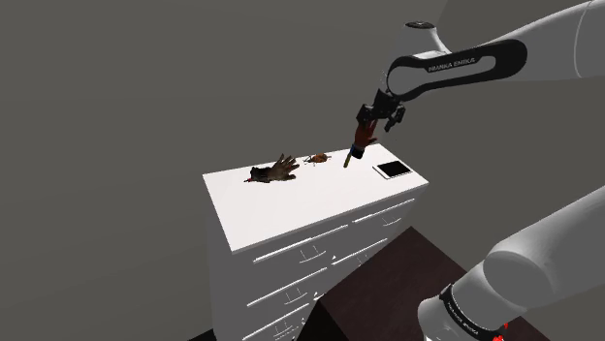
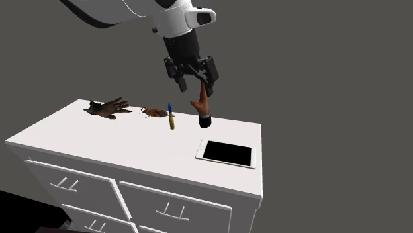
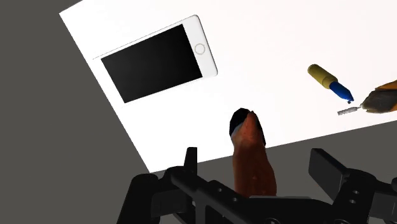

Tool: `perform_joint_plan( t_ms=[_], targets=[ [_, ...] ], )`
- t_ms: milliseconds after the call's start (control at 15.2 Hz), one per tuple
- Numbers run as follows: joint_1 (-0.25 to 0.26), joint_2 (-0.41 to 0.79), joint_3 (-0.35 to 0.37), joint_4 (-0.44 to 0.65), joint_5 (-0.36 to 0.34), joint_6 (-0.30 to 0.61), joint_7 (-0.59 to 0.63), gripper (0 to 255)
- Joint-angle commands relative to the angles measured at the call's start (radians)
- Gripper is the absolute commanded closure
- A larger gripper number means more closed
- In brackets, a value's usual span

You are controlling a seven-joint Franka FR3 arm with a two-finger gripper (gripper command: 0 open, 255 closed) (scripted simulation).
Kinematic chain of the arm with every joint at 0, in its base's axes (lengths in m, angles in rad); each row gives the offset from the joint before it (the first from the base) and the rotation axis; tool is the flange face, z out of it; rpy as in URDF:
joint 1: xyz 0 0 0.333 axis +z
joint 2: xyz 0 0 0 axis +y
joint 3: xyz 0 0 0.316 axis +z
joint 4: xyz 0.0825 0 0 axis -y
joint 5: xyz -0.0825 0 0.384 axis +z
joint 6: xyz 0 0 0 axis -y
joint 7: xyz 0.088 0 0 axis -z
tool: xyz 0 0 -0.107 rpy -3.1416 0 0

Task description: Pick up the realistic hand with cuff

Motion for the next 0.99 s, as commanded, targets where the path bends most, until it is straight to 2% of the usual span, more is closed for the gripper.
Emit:
perform_joint_plan(
  t_ms=[0, 198, 264, 924],
  targets=[
    [-0.002, 0.01, -0.001, -0.016, -0.005, 0.027, 0.005, 0],
    [-0.003, 0.019, -0.001, -0.029, -0.009, 0.048, 0.011, 0],
    [-0.002, 0.018, -0.001, -0.027, -0.008, 0.046, 0.01, 255],
    [-0.002, 0.013, -0.001, -0.02, -0.006, 0.034, 0.007, 255]
  ],
)
